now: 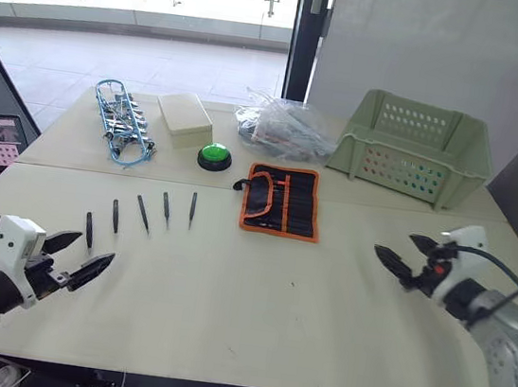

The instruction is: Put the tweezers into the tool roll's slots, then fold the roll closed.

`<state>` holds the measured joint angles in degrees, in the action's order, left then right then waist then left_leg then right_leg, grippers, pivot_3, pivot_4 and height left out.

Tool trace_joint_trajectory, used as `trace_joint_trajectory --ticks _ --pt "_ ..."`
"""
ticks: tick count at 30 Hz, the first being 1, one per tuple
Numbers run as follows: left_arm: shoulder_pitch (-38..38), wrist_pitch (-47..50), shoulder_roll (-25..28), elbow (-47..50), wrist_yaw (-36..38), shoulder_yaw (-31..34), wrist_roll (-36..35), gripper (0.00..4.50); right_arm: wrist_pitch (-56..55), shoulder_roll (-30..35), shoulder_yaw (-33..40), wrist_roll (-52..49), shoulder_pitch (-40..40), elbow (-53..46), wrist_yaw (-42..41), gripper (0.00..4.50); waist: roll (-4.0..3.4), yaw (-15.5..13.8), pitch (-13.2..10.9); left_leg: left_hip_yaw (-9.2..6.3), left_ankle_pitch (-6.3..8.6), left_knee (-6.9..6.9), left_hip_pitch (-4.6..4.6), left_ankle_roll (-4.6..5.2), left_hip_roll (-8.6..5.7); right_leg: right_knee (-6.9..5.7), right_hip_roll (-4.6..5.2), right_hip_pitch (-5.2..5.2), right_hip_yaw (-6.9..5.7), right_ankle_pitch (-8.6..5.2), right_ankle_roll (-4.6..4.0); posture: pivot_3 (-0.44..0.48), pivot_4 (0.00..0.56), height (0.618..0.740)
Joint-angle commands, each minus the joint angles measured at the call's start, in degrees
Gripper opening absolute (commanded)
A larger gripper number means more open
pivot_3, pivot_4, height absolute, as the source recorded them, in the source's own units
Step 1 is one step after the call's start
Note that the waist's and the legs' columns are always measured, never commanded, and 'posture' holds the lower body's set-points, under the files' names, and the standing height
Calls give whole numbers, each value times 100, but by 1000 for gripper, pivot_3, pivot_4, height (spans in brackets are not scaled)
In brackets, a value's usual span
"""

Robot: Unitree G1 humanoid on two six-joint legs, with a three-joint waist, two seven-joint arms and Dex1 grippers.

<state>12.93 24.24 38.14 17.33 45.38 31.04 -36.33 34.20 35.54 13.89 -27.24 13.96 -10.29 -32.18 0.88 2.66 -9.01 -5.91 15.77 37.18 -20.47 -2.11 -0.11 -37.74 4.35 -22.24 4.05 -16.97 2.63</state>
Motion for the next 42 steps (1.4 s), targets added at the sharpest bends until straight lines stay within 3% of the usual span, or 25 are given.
trace_joint_trajectory --ticks 1,4,7,17,24,28,42 --pt "127 270 -158 897 -258 -141 -380 4487 618 -257 -334 47 585 -287 567 4500 0 -14 0 0 0 2 -1 -1 -2 -1 1 -1 0 0 0 0 150 740" --pt "152 545 -235 1288 -502 -266 -554 4487 1854 -782 -308 -665 1229 -200 840 4500 1 -27 -1 -1 0 7 -3 -1 -5 -1 2 -1 0 0 0 0 150 740" --pt "238 712 -176 1495 -503 -358 -652 4487 1830 -1392 -231 -645 1608 203 1222 4500 1 -18 -1 -7 0 7 -2 -1 -2 -3 -5 -2 -3 1 -3 0 150 740" --pt "-26 897 215 1364 -226 -385 -892 4487 1305 -2428 -277 -284 2774 2256 1639 4500 -6 62 -5 -1 -5 7 -11 -6 -4 -25 -7 -31 -2 4 -9 0 150 740" --pt "-115 784 192 1242 -215 -531 -673 4487 890 -2884 -365 -68 3166 3006 1727 4500 -5 128 -5 -2 -5 6 -23 -6 -5 -27 -4 -42 -5 5 -11 0 150 740" --pt "-105 699 125 1228 -186 -547 -642 4487 879 -3099 -510 -41 3277 3111 1601 4500 -6 133 -5 -3 -14 7 -71 -22 -4 -39 -4 -101 -5 9 -17 0 150 740" --pt "-8 579 107 1210 -26 -523 -594 4487 346 -3683 -346 105 3822 4215 1631 4500 -6 146 -5 -4 -16 7 -68 -24 -1 -42 -6 -101 -6 13 -22 0 150 740"
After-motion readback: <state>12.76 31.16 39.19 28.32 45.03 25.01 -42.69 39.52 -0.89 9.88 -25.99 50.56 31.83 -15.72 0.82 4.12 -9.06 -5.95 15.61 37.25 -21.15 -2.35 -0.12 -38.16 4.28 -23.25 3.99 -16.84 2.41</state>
